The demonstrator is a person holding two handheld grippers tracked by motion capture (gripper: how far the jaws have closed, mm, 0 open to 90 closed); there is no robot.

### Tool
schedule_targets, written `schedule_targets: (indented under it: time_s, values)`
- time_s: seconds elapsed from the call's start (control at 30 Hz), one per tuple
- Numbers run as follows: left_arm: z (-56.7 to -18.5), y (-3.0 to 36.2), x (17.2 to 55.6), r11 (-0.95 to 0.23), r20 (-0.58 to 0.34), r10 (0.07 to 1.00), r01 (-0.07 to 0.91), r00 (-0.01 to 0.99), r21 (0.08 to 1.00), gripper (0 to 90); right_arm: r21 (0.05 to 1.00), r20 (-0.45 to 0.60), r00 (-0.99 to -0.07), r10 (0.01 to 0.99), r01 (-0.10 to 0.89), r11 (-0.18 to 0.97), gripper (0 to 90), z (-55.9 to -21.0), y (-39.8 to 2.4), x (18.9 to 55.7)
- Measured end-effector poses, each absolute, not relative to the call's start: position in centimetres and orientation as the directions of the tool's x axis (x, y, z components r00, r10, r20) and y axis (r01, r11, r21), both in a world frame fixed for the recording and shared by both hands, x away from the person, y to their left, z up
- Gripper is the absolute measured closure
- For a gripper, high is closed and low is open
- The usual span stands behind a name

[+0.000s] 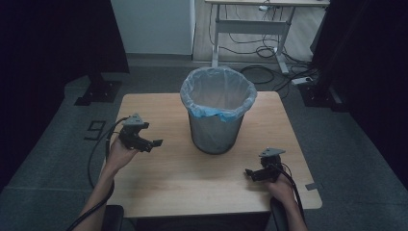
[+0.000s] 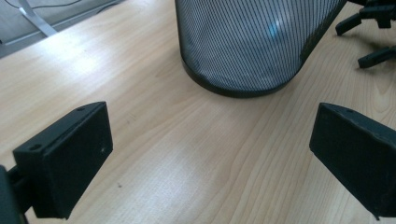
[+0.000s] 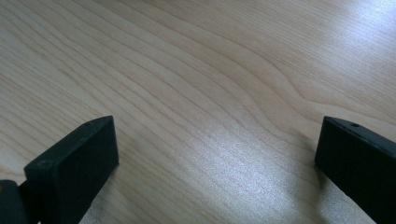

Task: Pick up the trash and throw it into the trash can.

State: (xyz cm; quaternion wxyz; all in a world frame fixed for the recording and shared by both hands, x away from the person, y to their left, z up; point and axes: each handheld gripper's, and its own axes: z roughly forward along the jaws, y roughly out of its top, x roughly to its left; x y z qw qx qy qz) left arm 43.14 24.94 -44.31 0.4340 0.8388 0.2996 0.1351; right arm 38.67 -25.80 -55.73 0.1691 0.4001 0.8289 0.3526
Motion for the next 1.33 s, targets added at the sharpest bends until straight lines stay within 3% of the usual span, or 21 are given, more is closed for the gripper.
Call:
schedule_targets:
  time_s: [0.73,1.13,1.33]
  values:
    - [-52.3,23.1,41.7,-0.494,-0.039,0.619,0.428,0.784,0.756,0.0,0.72,0.002,-0.623,0.783,0.544,0.431,0.0,-55.7,-25.8,38.7]
    - [-54.8,21.8,41.6,-0.602,-0.01,0.597,0.455,0.802,0.656,0.0,0.72,0.002,-0.623,0.782,0.544,0.431,0.0,-55.7,-25.8,38.7]
    - [-54.8,21.7,41.6,-0.607,-0.002,0.595,0.45,0.804,0.655,0.0,0.721,0.002,-0.623,0.782,0.544,0.431,0.0,-55.7,-25.8,38.7]
